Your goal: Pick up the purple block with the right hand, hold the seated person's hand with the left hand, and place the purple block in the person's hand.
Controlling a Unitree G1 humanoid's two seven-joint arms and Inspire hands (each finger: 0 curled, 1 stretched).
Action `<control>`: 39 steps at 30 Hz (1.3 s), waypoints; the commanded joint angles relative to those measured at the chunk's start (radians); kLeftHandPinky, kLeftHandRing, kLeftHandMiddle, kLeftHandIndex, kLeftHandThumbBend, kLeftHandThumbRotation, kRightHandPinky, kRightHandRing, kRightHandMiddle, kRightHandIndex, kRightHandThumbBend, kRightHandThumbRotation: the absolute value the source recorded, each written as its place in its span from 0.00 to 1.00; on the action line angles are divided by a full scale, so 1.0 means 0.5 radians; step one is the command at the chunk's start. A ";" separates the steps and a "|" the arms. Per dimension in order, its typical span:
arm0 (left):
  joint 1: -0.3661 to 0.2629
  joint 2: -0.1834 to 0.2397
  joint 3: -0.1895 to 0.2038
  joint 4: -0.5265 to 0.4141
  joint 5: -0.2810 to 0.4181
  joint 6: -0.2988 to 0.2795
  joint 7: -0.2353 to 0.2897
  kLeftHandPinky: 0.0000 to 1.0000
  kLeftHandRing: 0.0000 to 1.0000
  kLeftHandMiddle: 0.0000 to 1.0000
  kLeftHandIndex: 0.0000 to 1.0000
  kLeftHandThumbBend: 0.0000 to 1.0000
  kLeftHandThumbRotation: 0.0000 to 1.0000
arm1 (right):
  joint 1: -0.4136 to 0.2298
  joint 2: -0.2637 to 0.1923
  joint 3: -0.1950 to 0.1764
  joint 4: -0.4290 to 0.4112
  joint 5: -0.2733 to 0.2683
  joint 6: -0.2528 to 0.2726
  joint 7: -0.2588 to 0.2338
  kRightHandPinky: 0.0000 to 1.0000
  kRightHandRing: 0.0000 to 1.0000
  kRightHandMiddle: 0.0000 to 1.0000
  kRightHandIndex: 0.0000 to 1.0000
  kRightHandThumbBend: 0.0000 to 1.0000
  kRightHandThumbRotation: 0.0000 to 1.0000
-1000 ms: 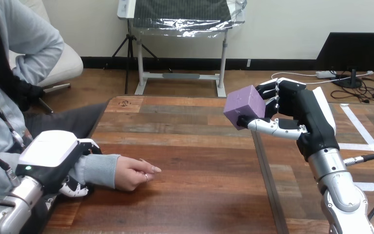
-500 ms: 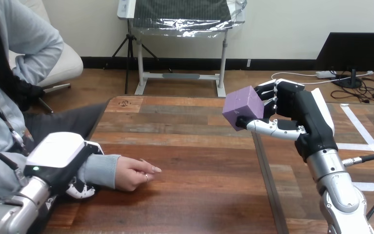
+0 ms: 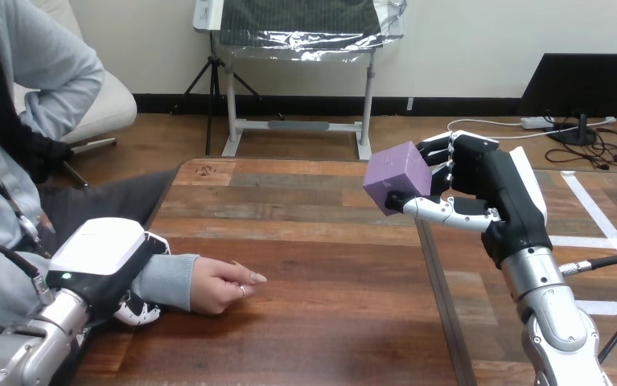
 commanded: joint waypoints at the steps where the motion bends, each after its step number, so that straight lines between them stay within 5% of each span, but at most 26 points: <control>1: -0.092 -0.059 -0.049 0.013 0.007 0.007 0.002 0.39 0.41 0.45 0.47 0.95 0.00 | -0.083 0.004 -0.042 -0.080 0.023 -0.020 -0.009 0.30 0.36 0.42 0.46 0.72 0.00; 39: -0.057 -0.067 0.012 -0.097 -0.066 -0.162 0.127 0.31 0.33 0.37 0.38 0.91 0.00 | -0.126 0.022 -0.019 0.119 -0.043 -0.075 -0.027 0.32 0.37 0.44 0.48 0.72 0.00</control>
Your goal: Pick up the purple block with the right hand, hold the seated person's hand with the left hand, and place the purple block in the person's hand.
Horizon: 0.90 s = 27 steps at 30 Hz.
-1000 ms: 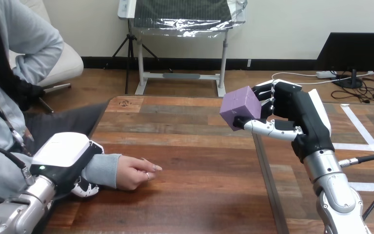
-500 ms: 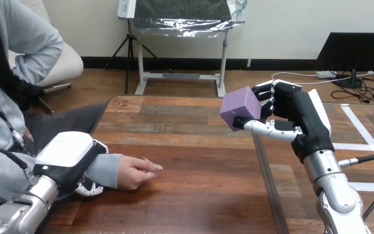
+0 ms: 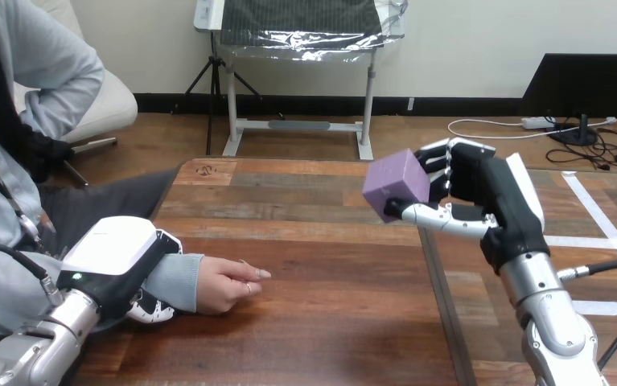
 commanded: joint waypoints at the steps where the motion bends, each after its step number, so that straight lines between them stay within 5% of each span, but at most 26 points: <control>1: -0.056 -0.033 0.023 -0.101 -0.057 -0.076 0.078 0.31 0.33 0.37 0.38 0.91 0.00 | -0.129 0.021 -0.015 0.051 -0.018 -0.066 -0.033 0.32 0.37 0.44 0.48 0.72 0.00; 27: -0.038 0.004 0.087 -0.236 -0.135 -0.203 0.118 0.31 0.31 0.35 0.35 0.91 0.00 | -0.200 0.046 0.023 0.284 -0.106 -0.152 -0.027 0.32 0.37 0.44 0.49 0.75 0.00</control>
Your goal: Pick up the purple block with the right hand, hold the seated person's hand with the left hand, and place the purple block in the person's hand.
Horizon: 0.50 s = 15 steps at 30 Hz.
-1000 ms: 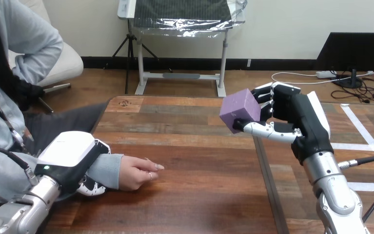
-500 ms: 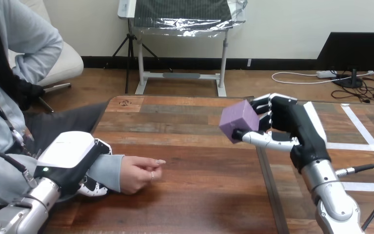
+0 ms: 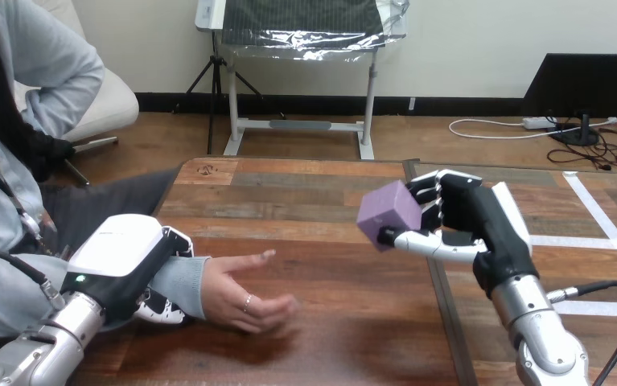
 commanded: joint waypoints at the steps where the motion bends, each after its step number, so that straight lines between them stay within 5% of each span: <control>1: -0.090 0.001 0.069 -0.174 -0.079 -0.057 0.038 0.31 0.31 0.35 0.35 0.91 0.00 | -0.198 0.029 0.007 0.022 -0.008 -0.064 -0.005 0.32 0.37 0.44 0.50 0.75 0.00; 15: -0.088 0.020 0.094 -0.247 -0.093 -0.095 0.022 0.28 0.30 0.34 0.34 0.89 0.00 | -0.193 0.065 0.043 0.063 -0.056 -0.070 -0.013 0.34 0.39 0.46 0.49 0.74 0.00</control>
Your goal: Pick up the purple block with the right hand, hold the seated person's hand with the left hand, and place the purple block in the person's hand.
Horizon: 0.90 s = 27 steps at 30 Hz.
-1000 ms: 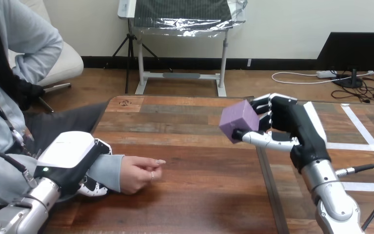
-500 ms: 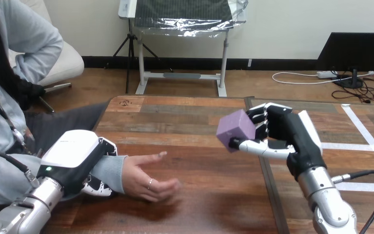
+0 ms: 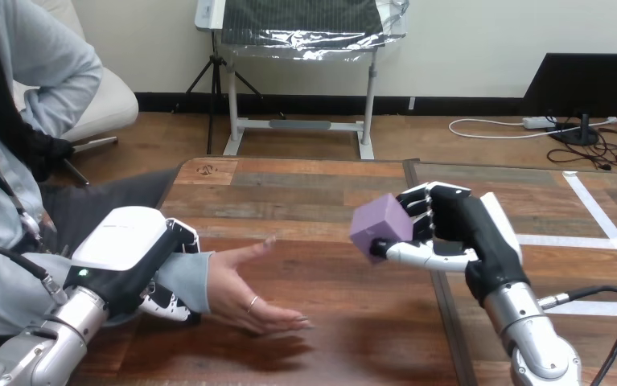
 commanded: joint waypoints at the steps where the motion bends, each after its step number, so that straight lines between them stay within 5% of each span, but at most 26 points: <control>1: -0.099 0.015 0.069 -0.175 -0.070 -0.059 0.023 0.28 0.30 0.34 0.34 0.89 0.00 | -0.188 0.049 0.017 -0.005 -0.005 -0.064 -0.006 0.34 0.39 0.46 0.49 0.74 0.00; 27: -0.060 0.036 0.102 -0.416 -0.078 0.032 -0.069 0.29 0.30 0.33 0.34 0.87 0.00 | -0.123 0.163 0.092 -0.020 -0.054 -0.074 0.029 0.32 0.37 0.43 0.48 0.76 0.00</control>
